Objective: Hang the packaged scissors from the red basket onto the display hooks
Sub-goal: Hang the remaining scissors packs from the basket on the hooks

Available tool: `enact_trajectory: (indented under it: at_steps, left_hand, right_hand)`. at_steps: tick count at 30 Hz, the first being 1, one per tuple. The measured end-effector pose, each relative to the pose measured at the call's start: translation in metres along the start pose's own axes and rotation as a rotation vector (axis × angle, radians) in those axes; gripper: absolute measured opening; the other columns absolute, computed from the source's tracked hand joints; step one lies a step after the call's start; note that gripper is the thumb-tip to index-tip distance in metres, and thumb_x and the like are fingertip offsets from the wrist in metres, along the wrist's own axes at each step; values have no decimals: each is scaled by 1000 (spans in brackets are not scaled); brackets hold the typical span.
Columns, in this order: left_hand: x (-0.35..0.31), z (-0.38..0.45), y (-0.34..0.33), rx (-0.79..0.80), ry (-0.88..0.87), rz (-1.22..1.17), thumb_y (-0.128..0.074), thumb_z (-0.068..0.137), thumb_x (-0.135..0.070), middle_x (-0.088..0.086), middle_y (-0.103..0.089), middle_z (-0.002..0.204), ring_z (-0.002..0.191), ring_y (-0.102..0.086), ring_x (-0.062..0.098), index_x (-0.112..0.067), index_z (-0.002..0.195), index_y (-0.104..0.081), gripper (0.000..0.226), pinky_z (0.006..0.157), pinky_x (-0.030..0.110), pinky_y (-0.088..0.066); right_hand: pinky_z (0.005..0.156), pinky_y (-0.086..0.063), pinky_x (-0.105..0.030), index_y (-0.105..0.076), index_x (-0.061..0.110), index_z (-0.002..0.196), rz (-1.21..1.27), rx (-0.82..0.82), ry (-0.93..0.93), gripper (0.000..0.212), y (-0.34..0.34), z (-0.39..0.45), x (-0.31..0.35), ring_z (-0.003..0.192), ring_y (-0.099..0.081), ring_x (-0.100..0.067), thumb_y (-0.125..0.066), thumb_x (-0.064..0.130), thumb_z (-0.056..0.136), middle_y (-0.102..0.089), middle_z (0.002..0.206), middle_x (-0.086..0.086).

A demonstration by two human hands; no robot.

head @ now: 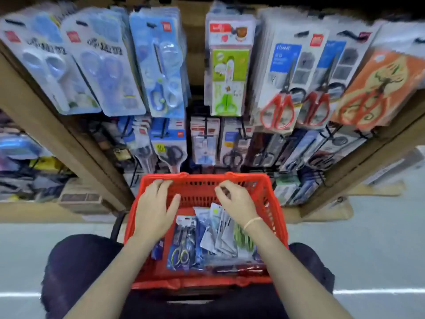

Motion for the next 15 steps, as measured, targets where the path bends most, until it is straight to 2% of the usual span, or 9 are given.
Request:
enact_trajectory:
  at_steps: [2,4,6,8,9,11,13,15]
  left_hand:
    - [39,-31,-25,54,70,67,-43,97,-47,23,-56,138,127,-55,42,0,133,-60,62,107,51,-43]
    - [64,-54,-42,69,112,136,-46,96,-47,28,-48,147,135,-47,47,0,138,-57,65,110,57,-40]
    - [80,-71,-51,76,172,193,-45,94,-49,34,-40,152,140,-39,53,1,144,-51,71,112,62,-36]
    - [87,-79,-58,91,225,250,-44,93,-52,40,-35,152,139,-37,58,3,146,-46,78,110,66,-37]
    - [89,-80,-61,94,252,269,-43,92,-54,42,-34,152,139,-37,58,4,148,-44,80,108,67,-37]
    - [89,-78,-64,87,309,282,-42,92,-57,43,-32,152,140,-35,58,5,148,-42,83,107,67,-36]
    - [89,-78,-69,80,339,314,-42,92,-58,43,-29,154,142,-32,58,4,149,-41,84,109,67,-32]
    - [88,-79,-75,84,344,349,-40,93,-60,42,-25,157,144,-28,57,1,151,-39,84,110,66,-28]
  right_hand:
    - [80,-50,-37,-65,11,106,14,188,-165,25,-53,-12,-43,90,-63,-26,-55,34,102,-68,98,-8]
    - [89,-46,-34,-63,13,122,-25,304,-246,33,-88,-24,-70,109,-62,-28,-52,38,103,-64,120,-9]
    - [106,-39,-40,-53,16,140,-156,337,-307,47,-105,-32,-93,134,-46,-34,-50,45,103,-44,150,-10]
    - [118,-23,-52,-34,23,154,-255,259,-416,64,-106,-38,-114,151,-17,-39,-52,51,100,-15,166,-12]
    - [120,-18,-55,-23,23,158,-278,207,-472,73,-104,-41,-125,152,-10,-42,-54,51,98,-8,167,-16]
    - [121,-24,-51,-9,14,160,-230,146,-593,90,-104,-47,-146,149,-18,-44,-60,49,96,-13,161,-27]
    - [117,-32,-44,-16,0,156,-182,171,-656,91,-111,-49,-161,143,-32,-42,-63,47,94,-27,155,-28]
    - [110,-38,-41,-31,-4,148,-206,190,-637,81,-114,-46,-170,136,-41,-40,-63,47,94,-40,147,-26]
Point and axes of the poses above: each hand's wrist, its own z-axis towards the middle knuckle, its own y-axis out of the back of the hand, x = y × z, the point moved 9 cm from there along z, towards the middle knuckle
